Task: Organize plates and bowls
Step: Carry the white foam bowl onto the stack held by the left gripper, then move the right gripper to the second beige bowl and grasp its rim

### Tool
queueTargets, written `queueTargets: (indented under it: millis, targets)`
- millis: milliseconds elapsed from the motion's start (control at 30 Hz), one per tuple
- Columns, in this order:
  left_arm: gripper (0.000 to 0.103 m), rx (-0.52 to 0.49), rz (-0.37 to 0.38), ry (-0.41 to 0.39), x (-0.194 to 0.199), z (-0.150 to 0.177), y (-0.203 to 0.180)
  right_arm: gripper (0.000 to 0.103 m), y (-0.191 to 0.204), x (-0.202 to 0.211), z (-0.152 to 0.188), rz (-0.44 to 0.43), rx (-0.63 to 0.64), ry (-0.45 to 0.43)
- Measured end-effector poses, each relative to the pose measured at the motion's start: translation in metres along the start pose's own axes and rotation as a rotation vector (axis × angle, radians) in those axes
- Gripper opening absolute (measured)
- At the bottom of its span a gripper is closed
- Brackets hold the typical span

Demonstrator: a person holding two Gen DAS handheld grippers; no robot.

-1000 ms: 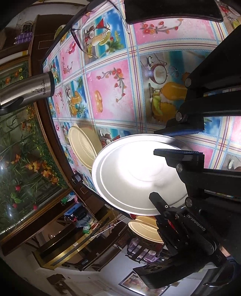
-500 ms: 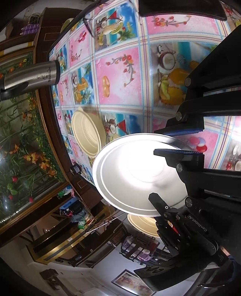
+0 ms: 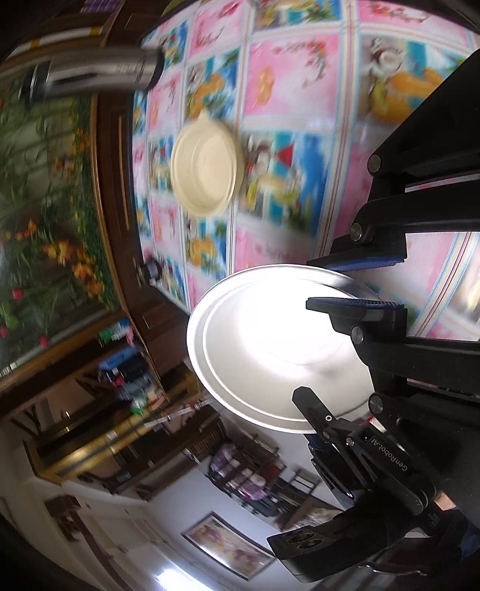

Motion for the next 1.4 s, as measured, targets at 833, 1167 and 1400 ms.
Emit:
queueTargets:
  millis: [833,1167,1400]
  targets:
    - [0.016,0.179,-0.109,0.096,-0.023,0.037,0.093,0.016,0.071,-0.103,0.021,-0.067,0.056,0.198]
    - [0.018,0.195,-0.127,0.097,-0.019,0.037,0.104,0.03,0.068,-0.094,0.017,-0.084,0.044,0.175]
    - [0.059,0.2,-0.171,0.039,-0.003,0.026,0.108,0.03,0.05,-0.068,0.01,-0.1,0.001,0.121]
Point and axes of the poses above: each gripper's, at about its wrist camera, not at the fingertips, and x roughly against the way its jaws point, y to its left, z to its underside, the point moved 9 cm from there along -x, roughly the way its jaws point, and after that the axes turned 1 degree about -x, right-handed, at the moved point
